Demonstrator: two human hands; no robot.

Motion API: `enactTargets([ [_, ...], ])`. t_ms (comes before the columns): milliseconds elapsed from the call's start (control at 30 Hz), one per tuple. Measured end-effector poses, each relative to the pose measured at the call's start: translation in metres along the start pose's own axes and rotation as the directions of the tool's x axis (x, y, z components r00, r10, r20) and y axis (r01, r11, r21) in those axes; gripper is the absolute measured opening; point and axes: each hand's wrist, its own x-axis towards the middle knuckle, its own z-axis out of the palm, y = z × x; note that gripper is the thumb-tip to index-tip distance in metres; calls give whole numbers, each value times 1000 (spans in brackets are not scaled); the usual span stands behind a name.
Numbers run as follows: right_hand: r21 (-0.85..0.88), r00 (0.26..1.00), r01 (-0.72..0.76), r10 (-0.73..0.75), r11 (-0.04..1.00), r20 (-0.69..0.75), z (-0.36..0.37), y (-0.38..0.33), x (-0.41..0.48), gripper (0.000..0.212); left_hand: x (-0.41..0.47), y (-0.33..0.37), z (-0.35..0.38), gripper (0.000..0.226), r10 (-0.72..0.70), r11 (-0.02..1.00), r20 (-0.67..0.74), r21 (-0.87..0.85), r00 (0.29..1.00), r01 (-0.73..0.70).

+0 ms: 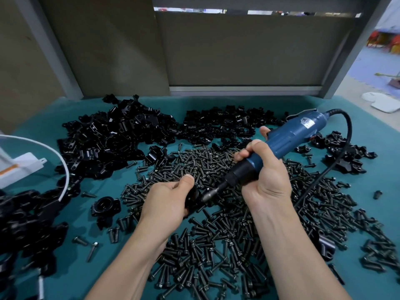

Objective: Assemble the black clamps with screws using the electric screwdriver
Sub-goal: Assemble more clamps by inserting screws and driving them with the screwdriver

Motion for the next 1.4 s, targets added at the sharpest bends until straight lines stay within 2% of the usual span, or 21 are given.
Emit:
enactTargets([
  [100, 45, 996, -84, 85, 995, -32, -5, -11, 2, 55, 0, 2, 1, 64, -3, 1000, 21, 2, 1000, 3],
  [200, 95, 974, -107, 124, 990, -191, -2, -23, 3, 40, 0, 2, -4, 65, 29, 999, -64, 16, 998, -29],
  [267, 80, 947, -128, 146, 988, -286, -1, -29, 4, 32, 2, 2, -8, 57, 40, 994, -127, -99, 991, -53],
  [333, -55, 929, -189, 160, 981, -334, 1, -34, 1, 29, -2, 6, -9, 50, 34, 980, -116, -193, 993, -56],
  [400, -323, 929, -294, 189, 900, -319, 4, -33, -5, 25, -6, 8, -7, 50, 58, 981, -58, -182, 997, -68],
  [467, -614, 922, -371, 198, 697, -332, 6, -28, -11, 22, -7, 12, -8, 38, 82, 974, -9, -209, 997, -82],
  [500, -748, 923, -378, 165, 545, -346, 6, -25, -13, 25, -6, 13, -9, 31, 95, 972, 0, -218, 995, -93],
  [567, -940, 948, -317, 60, 127, -311, 7, -18, -17, 35, -6, 17, -9, 20, 120, 972, 26, -207, 992, -112],
  [633, -939, 970, -232, 9, -255, -243, 9, -10, -22, 42, -5, 17, -8, 14, 210, 973, 38, -108, 977, -205],
  [667, -905, 973, -214, 0, -368, -230, 9, -7, -24, 45, -7, 16, -7, 13, 274, 961, 27, -28, 961, -274],
  [767, -738, 983, -180, -91, -650, -159, 16, -1, -37, 54, -14, 16, -7, 17, 388, 921, -57, 43, 920, -386],
  [833, -638, 986, -126, -166, -760, 4, 22, 3, -50, 51, -19, 18, -7, 33, 404, 914, -136, 19, 904, -405],
  [867, -677, 975, -68, -193, -733, 110, 24, 5, -59, 45, -22, 19, -7, 39, 415, 909, -169, 31, 894, -417],
  [900, -771, 963, 25, -191, -636, 189, 24, 7, -67, 39, -24, 19, -7, 41, 435, 900, -197, 56, 879, -433],
  [967, -954, 972, 206, -70, -217, 226, 25, 11, -80, 30, -29, 19, -7, 43, 480, 877, -249, 121, 841, -465],
  [1033, -966, 973, 156, 138, 204, 187, 26, 17, -83, 25, -31, 18, -7, 45, 565, 824, -267, 214, 780, -524],
  [1067, -942, 959, 118, 210, 313, 190, 27, 19, -82, 24, -32, 17, -7, 45, 623, 781, -255, 261, 740, -567],
  [1167, -818, 931, -23, 311, 574, 192, 31, 20, -80, 19, -32, 17, -7, 47, 698, 711, -215, 317, 683, -627],
  [1267, -663, 931, -228, 359, 713, 66, 34, 18, -81, 23, -25, 23, -11, 43, 615, 776, -87, 239, 783, -583],
  [1333, -611, 933, -297, 358, 734, -23, 36, 18, -80, 22, -25, 26, -11, 38, 478, 878, 51, -16, 877, -478],
  [1400, -613, 926, -319, 374, 723, -41, 38, 17, -79, 24, -28, 28, -8, 45, 382, 894, 120, -300, 916, -333],
])
